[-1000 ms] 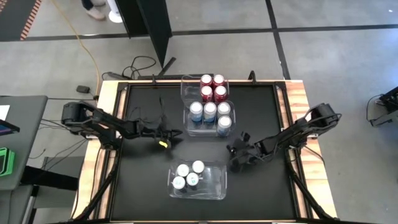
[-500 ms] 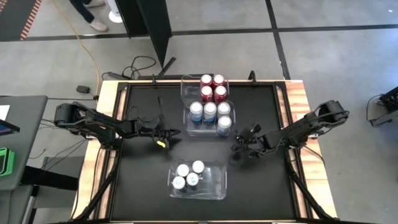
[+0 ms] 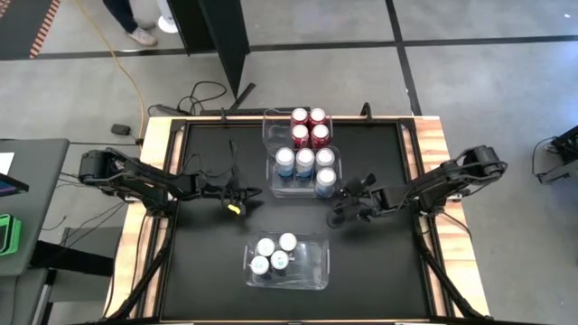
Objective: Sort soda cans
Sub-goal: Adjust the transparent bins
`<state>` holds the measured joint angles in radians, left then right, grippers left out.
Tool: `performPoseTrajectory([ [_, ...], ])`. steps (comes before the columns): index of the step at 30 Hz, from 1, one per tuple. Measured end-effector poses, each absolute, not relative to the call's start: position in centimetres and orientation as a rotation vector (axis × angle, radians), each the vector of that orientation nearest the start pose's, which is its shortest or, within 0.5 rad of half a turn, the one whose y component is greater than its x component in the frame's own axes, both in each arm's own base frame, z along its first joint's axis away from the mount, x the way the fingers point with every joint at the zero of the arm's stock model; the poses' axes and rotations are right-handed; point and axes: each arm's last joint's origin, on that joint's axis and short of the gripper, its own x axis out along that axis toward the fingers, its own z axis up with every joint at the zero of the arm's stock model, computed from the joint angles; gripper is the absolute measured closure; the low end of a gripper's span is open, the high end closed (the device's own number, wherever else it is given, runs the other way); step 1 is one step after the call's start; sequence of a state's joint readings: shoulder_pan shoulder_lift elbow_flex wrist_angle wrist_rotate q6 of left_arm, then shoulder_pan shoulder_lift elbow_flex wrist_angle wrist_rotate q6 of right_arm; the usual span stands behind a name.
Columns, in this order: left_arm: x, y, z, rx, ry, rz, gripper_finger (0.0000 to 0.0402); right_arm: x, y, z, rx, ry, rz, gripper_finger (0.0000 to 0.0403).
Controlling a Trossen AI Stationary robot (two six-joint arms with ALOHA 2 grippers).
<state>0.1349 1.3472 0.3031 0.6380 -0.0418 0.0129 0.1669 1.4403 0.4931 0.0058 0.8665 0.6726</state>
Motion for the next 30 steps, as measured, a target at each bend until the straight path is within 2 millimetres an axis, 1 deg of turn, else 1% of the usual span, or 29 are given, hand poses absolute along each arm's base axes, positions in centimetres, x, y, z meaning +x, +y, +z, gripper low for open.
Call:
performPoseTrajectory([
  [13,22.4,2.7,14.1,-0.003,0.405,0.164,0.0401,23.3,1.4,13.5,0.135,0.535,-0.865,0.0403],
  [20,22.4,2.4,14.1,-0.001,0.403,0.159,0.0401,24.4,1.4,12.8,0.105,0.511,-0.841,0.0403],
  [24,22.4,2.1,14.1,-0.004,0.406,0.152,0.0401,24.4,1.5,12.5,0.096,0.527,-0.840,0.0403],
  [30,22.3,1.8,13.9,0.007,0.432,0.180,0.0401,23.9,2.6,13.0,0.079,0.539,-0.793,0.0403],
])
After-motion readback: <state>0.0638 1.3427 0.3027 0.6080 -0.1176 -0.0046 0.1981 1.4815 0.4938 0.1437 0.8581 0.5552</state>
